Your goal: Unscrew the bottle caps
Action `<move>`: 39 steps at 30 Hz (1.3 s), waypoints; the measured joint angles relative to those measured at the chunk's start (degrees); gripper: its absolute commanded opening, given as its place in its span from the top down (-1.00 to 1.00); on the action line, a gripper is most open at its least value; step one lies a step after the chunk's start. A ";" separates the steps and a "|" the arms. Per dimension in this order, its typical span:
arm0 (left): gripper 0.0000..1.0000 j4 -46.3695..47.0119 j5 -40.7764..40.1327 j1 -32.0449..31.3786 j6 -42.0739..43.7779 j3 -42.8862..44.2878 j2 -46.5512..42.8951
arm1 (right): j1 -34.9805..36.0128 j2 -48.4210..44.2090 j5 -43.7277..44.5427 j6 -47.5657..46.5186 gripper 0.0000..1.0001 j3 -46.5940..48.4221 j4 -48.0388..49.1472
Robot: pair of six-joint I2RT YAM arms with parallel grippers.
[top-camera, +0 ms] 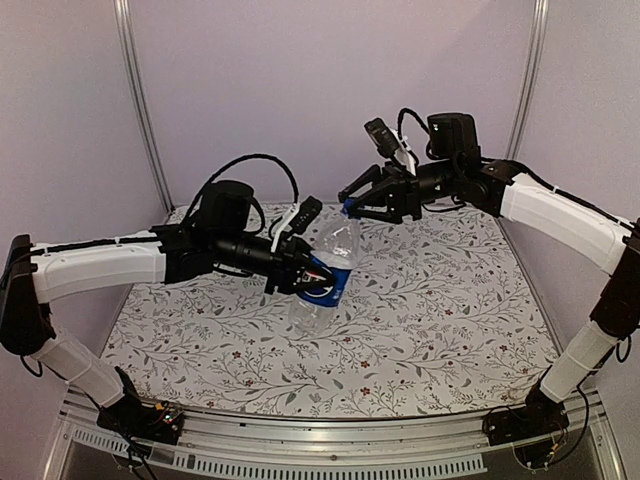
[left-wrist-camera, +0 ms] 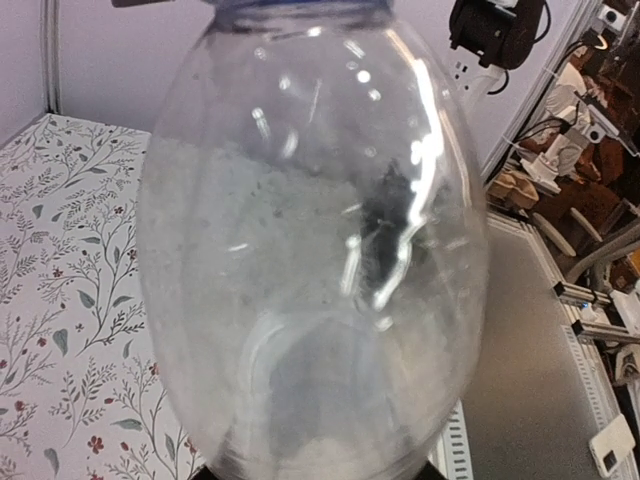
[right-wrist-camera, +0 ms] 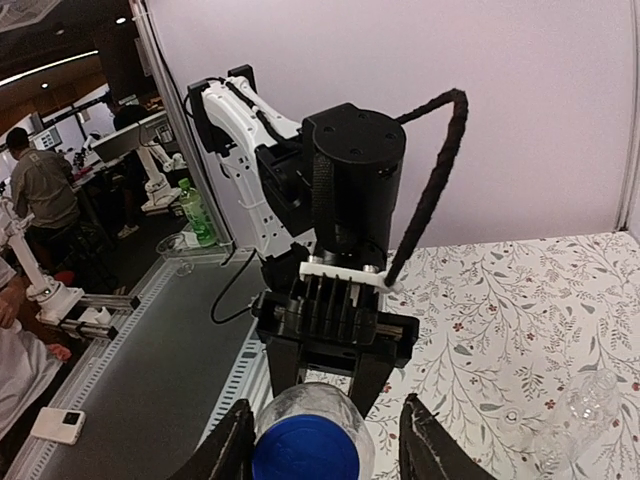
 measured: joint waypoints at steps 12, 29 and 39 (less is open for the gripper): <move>0.44 -0.02 -11.28 0.22 -0.42 0.52 0.52 | -0.96 -0.57 13.97 6.60 -0.87 0.00 -1.38; 0.42 -0.33 -33.05 -4.00 -1.11 3.45 4.44 | 0.74 -3.04 37.29 24.83 -0.80 0.17 2.34; 0.42 -0.66 -41.44 -5.86 -1.05 5.40 5.38 | 2.84 -0.33 40.65 26.23 -0.55 0.42 0.13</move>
